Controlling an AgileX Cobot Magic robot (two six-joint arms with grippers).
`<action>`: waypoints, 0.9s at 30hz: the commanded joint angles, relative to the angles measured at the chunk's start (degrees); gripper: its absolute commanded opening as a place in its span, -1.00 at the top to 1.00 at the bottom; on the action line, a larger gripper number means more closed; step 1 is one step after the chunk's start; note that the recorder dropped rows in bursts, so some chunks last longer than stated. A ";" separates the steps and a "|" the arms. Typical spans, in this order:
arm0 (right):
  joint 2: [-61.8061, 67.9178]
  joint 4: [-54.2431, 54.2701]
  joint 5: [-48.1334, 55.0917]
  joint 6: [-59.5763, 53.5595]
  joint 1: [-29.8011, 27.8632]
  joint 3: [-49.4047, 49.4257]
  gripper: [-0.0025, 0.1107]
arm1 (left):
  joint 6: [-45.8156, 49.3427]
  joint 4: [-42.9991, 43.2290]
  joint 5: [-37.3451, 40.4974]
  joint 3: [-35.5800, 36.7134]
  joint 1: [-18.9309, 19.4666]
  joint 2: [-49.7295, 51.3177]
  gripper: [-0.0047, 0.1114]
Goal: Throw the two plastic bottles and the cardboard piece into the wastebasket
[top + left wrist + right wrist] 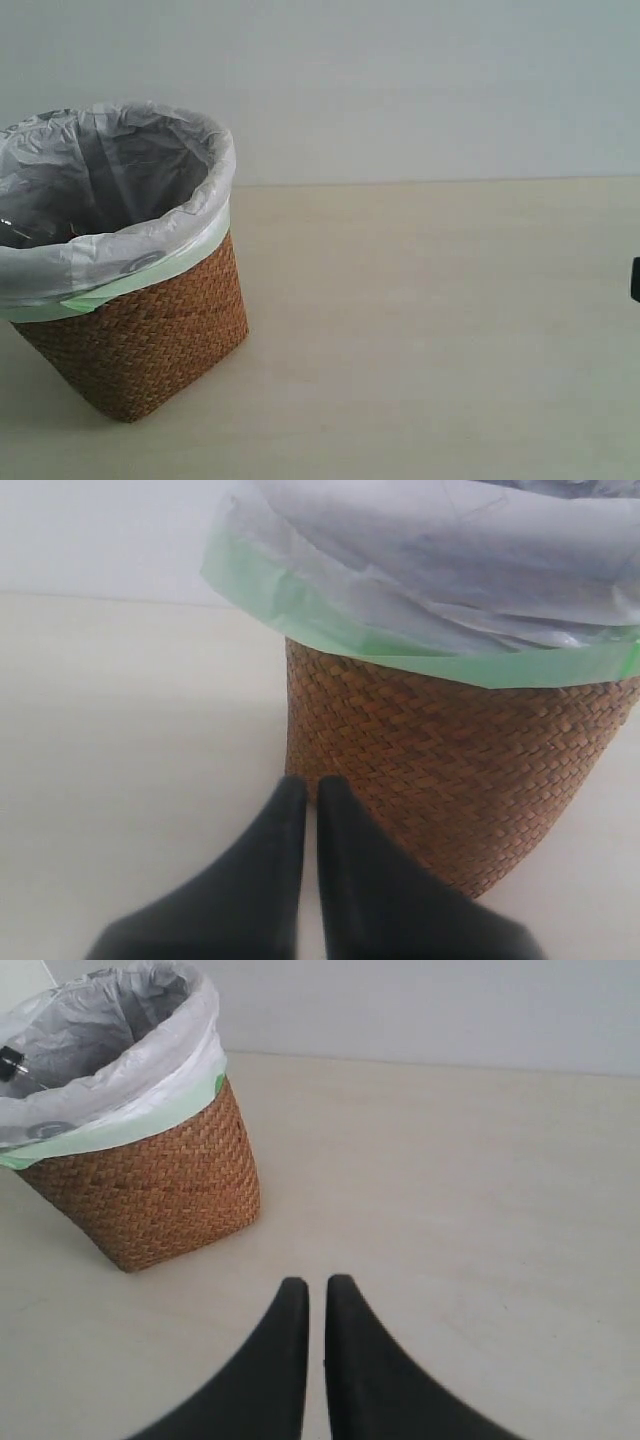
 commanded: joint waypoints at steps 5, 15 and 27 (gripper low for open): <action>-2.93 -0.42 -14.87 -3.50 -6.74 5.56 0.91 | -0.29 0.17 -0.07 0.23 0.04 -0.19 0.85; -16.67 0.08 -27.08 -2.35 -18.13 21.99 0.91 | -0.29 0.17 -0.07 0.23 0.04 -0.19 0.85; -26.84 0.08 -26.39 -1.86 -23.65 29.90 0.91 | -0.29 0.17 -0.07 0.23 0.04 -0.19 0.85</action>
